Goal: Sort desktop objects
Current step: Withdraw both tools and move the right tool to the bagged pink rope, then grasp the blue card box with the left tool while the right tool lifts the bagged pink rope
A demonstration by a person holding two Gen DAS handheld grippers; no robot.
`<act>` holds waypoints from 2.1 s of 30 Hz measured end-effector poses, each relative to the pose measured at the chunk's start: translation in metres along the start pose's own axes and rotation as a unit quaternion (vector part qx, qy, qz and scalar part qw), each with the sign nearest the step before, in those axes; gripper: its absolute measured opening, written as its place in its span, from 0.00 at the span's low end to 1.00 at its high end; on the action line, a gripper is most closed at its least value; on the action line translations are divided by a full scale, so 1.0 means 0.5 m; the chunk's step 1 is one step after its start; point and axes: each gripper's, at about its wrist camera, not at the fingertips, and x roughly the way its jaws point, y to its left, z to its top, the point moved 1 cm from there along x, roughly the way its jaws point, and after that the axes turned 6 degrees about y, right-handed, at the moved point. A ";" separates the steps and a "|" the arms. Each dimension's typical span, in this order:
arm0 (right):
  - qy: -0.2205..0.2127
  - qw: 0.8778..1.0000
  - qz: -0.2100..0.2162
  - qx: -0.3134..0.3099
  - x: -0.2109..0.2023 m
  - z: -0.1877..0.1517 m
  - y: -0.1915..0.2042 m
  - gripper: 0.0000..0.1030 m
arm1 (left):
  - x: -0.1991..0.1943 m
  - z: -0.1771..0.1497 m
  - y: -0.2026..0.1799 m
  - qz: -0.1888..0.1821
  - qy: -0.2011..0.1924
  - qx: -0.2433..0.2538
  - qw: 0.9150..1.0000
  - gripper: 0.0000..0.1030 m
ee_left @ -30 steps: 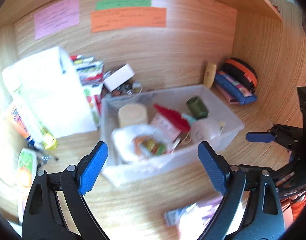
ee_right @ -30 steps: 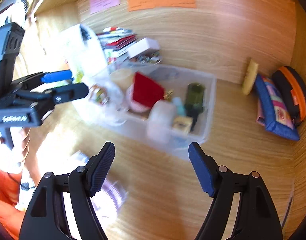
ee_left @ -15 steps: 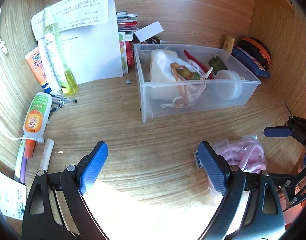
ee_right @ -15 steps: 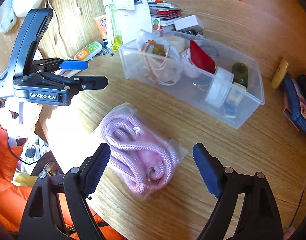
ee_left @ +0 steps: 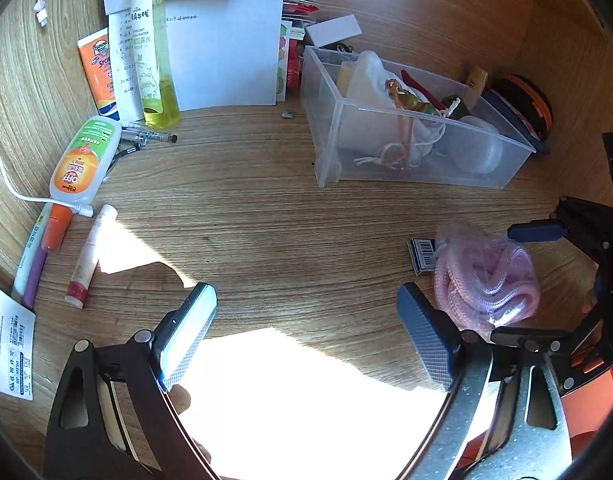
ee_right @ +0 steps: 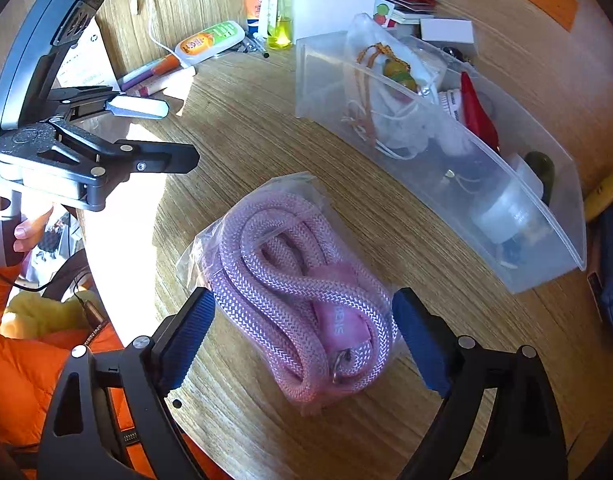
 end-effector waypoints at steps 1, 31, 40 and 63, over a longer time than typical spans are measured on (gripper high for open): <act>0.007 1.000 -0.002 -0.008 0.005 0.006 0.001 0.91 | 0.001 0.000 0.002 -0.002 -0.001 -0.002 1.000 0.90; -0.078 0.985 0.002 0.154 -0.071 -0.105 -0.160 0.55 | 0.074 0.064 -0.178 -0.044 0.030 0.101 0.993 0.82; -0.104 0.976 -0.005 0.189 -0.088 -0.120 -0.189 0.55 | 0.104 0.071 -0.204 -0.030 0.039 0.114 0.992 0.59; -0.179 0.954 -0.012 0.240 -0.145 -0.065 -0.230 0.55 | 0.001 0.172 -0.201 -0.071 -0.068 0.064 0.993 0.45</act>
